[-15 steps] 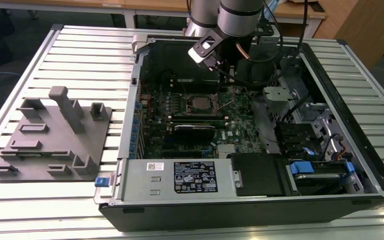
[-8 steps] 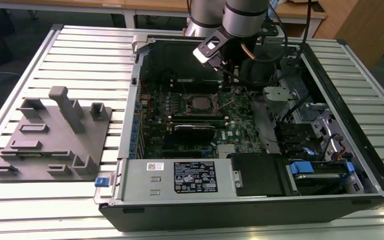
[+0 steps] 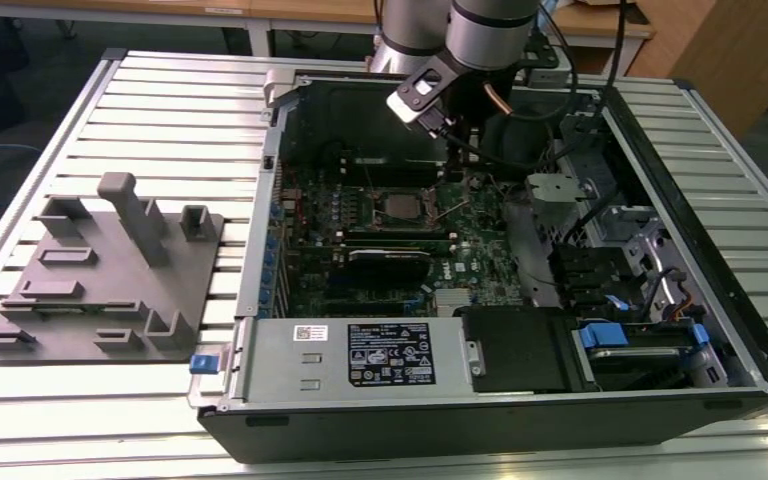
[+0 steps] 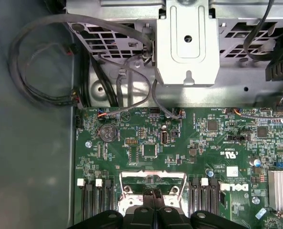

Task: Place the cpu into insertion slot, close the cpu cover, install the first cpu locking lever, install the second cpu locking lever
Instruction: 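Close the cpu cover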

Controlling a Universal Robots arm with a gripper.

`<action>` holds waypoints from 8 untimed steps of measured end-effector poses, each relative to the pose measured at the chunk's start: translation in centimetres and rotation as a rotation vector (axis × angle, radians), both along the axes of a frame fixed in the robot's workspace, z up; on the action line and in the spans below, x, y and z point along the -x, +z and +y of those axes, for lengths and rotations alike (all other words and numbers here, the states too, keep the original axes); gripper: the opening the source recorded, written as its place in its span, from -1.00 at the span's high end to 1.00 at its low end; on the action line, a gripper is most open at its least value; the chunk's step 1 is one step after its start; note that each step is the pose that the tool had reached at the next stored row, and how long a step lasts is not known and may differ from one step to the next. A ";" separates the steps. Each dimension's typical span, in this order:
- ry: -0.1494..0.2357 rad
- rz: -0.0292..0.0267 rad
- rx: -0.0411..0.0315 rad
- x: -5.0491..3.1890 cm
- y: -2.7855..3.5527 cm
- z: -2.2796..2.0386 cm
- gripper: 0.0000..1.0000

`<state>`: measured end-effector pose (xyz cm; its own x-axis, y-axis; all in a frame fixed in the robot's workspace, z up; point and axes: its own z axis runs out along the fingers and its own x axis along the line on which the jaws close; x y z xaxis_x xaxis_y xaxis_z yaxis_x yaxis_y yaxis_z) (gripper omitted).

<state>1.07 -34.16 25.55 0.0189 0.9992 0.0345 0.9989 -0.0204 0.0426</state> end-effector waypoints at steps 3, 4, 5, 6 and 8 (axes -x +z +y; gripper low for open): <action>0.000 -0.0001 -0.0002 -0.02 0.02 0.00 0.79; 0.000 0.0000 -0.0002 -0.08 0.02 0.00 0.79; 0.000 0.0000 -0.0001 -0.17 0.03 0.00 0.79; 0.000 0.0000 0.0001 -0.27 0.03 0.00 0.79; 0.000 0.0000 0.0000 -0.50 0.03 0.00 0.79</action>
